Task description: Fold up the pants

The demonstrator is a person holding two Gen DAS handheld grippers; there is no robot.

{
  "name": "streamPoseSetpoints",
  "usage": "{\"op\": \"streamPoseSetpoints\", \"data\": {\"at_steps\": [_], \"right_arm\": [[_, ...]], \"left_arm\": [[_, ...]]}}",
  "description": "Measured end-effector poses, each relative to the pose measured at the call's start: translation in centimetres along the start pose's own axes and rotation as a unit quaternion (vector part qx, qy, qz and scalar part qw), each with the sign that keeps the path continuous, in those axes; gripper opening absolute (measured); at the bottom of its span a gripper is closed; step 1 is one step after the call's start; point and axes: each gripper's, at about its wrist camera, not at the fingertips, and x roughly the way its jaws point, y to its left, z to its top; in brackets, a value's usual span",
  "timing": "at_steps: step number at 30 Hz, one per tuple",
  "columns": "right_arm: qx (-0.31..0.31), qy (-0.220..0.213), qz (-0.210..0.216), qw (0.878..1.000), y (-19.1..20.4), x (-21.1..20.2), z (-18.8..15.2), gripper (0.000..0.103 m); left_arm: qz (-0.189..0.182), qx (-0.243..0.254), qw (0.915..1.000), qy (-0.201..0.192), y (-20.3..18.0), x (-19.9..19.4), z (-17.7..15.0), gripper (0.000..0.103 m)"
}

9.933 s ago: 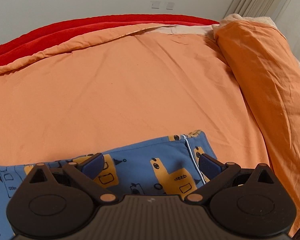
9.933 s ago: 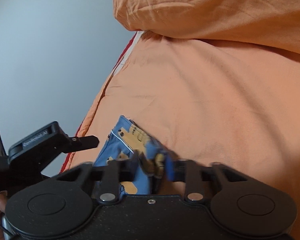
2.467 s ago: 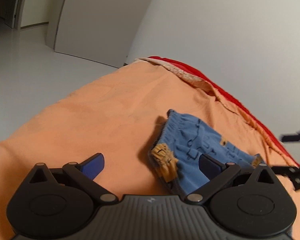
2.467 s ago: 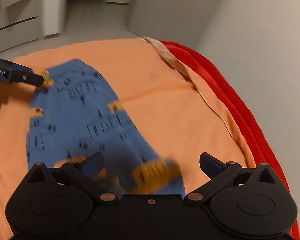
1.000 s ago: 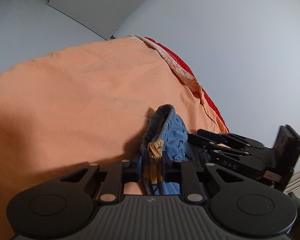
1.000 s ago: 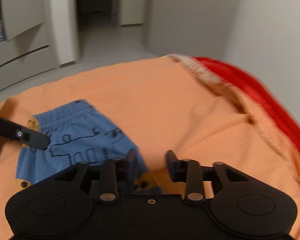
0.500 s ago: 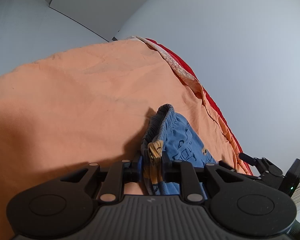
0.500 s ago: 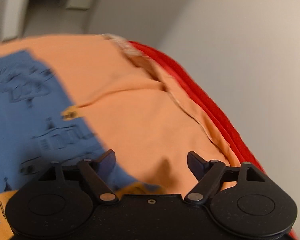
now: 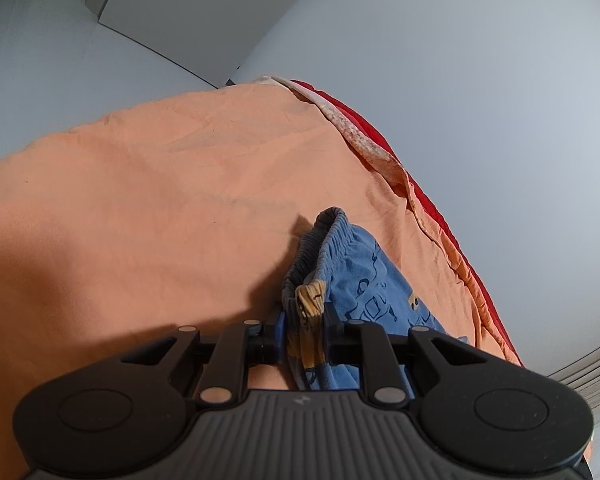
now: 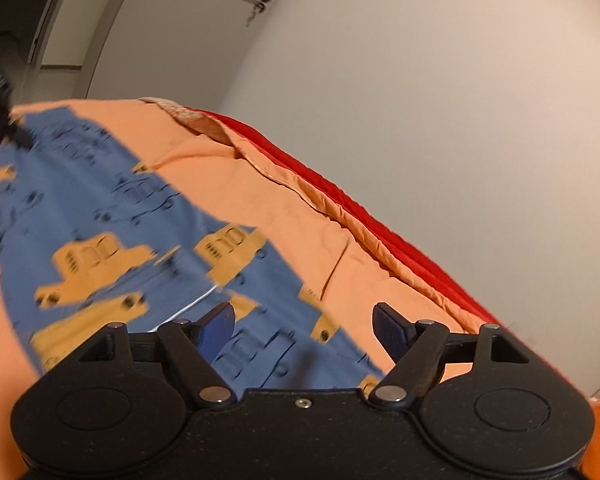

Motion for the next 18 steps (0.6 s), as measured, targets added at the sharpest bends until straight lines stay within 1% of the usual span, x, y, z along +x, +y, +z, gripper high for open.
{"op": "streamPoseSetpoints", "data": {"at_steps": [2,5,8,10,12,14,18], "right_arm": [[0.003,-0.016,-0.005,1.0,1.0,-0.3,-0.1,0.082],[0.002,-0.038,0.002,0.999,2.9,-1.1,0.4,0.085],[-0.018,-0.052,0.014,0.998,4.8,-1.9,0.6,0.086],[-0.04,-0.049,0.021,0.998,6.1,-1.9,0.5,0.087],[-0.061,-0.047,0.012,0.997,7.0,-1.6,0.1,0.089],[-0.055,-0.052,0.002,0.997,7.2,-1.5,-0.1,0.092],[-0.048,-0.053,-0.008,0.997,7.2,-1.3,-0.3,0.094]], "left_arm": [[0.006,0.011,0.9999,-0.005,-0.2,-0.1,-0.2,0.02],[0.014,0.026,0.9995,-0.011,-0.6,-0.1,-0.5,0.019],[0.02,0.035,0.9991,-0.016,-0.8,-0.2,-0.6,0.019],[0.024,0.039,0.9987,-0.021,-1.0,-0.3,-0.7,0.019],[0.03,0.049,0.998,-0.028,-1.4,-0.4,-1.0,0.019],[0.037,0.066,0.9964,-0.038,-1.9,-0.7,-1.3,0.018],[0.045,0.095,0.9931,-0.052,-3.0,-1.2,-1.6,0.018]]}}
